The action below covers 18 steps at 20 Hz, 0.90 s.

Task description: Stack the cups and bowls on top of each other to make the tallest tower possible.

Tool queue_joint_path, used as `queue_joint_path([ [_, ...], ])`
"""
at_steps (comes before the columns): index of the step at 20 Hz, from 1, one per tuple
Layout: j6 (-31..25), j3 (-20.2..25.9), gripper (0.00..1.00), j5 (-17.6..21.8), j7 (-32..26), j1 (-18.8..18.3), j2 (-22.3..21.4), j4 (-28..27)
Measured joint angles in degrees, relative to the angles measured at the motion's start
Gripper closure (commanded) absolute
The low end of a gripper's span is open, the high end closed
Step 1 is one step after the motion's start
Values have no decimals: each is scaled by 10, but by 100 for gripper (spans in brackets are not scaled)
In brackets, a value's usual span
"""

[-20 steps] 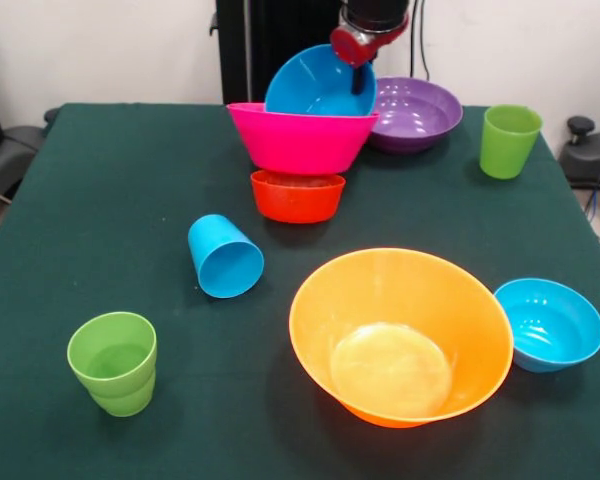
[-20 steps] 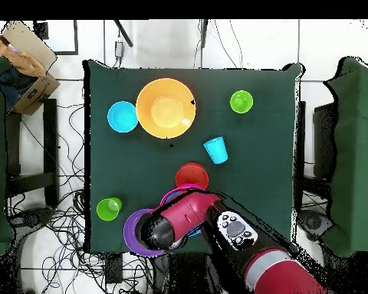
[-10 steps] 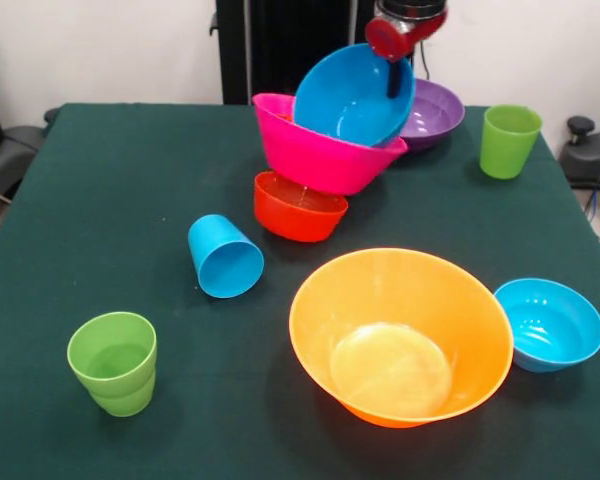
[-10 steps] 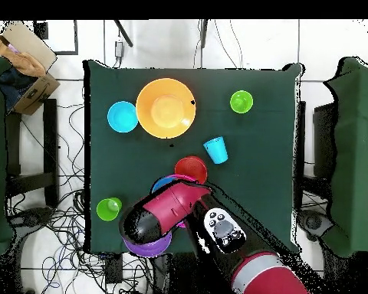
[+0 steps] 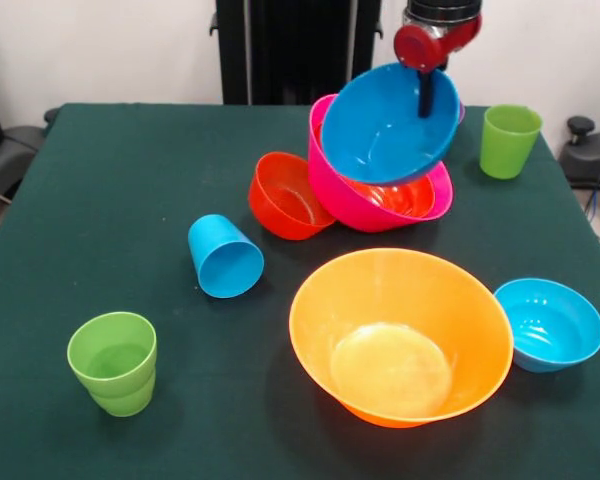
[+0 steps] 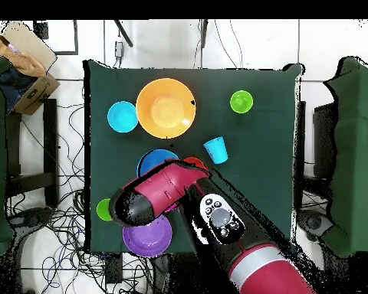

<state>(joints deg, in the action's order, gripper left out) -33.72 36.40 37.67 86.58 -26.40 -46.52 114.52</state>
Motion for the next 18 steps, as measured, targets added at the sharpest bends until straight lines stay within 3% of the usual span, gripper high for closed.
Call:
queue_joint_path([
  [9,0,18,100,0,0,-20,0,-18],
  [10,0,20,0,1,0,-19,0,-20],
  [18,0,27,0,7,0,-17,0,-26],
])
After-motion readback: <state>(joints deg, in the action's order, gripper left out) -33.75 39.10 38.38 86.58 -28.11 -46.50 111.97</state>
